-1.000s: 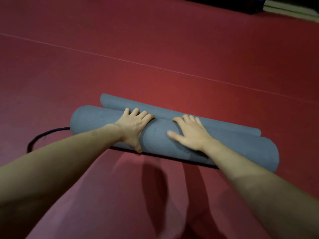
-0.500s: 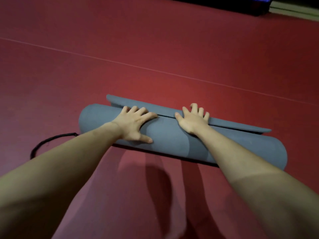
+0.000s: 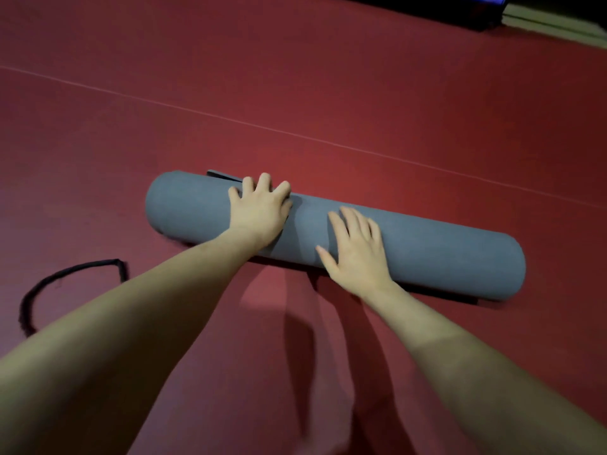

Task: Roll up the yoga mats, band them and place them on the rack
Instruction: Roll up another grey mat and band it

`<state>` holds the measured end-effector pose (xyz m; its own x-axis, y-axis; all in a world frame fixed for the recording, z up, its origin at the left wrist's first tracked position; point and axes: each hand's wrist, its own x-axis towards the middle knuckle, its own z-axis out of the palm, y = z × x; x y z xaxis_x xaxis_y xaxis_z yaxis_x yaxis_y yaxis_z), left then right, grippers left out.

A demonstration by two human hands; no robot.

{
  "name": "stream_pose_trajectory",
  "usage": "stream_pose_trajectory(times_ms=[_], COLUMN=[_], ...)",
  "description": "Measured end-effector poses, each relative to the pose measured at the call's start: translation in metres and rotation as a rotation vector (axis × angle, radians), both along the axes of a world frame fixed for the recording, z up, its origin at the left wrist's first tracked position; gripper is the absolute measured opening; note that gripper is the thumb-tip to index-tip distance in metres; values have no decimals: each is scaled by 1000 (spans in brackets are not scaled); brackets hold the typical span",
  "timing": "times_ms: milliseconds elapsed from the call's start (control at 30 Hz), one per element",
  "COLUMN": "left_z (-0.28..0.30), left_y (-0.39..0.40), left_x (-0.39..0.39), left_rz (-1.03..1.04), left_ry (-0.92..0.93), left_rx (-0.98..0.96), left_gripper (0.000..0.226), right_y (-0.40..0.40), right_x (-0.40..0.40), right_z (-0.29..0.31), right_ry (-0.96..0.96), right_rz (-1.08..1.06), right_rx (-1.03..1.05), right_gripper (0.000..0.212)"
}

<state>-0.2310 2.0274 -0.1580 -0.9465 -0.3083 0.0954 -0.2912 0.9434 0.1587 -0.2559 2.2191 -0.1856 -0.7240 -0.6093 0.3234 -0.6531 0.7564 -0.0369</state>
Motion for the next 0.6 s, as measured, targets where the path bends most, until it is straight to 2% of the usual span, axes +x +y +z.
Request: stream_pose_trajectory(times_ms=[67, 167, 267, 400, 600], left_z=[-6, -10, -11, -11, -7], left_y=[-1, -9, -11, -7, -8], left_x=[4, 14, 11, -8, -34], left_rz=[-58, -269, -307, -305, -289], left_ry=[73, 54, -138, -269, -320], left_rx=[31, 36, -68, -239, -438], left_gripper=[39, 73, 104, 139, 144], right_y=[5, -1, -12, -17, -27], right_x=[-3, -11, -26, -50, -76], right_z=[-5, 0, 11, 16, 32], right_ry=[-29, -94, -141, -177, -259], right_rz=[22, -30, -90, -90, -61], right_rx=[96, 248, 358, 447, 541], right_gripper=[90, 128, 136, 144, 142])
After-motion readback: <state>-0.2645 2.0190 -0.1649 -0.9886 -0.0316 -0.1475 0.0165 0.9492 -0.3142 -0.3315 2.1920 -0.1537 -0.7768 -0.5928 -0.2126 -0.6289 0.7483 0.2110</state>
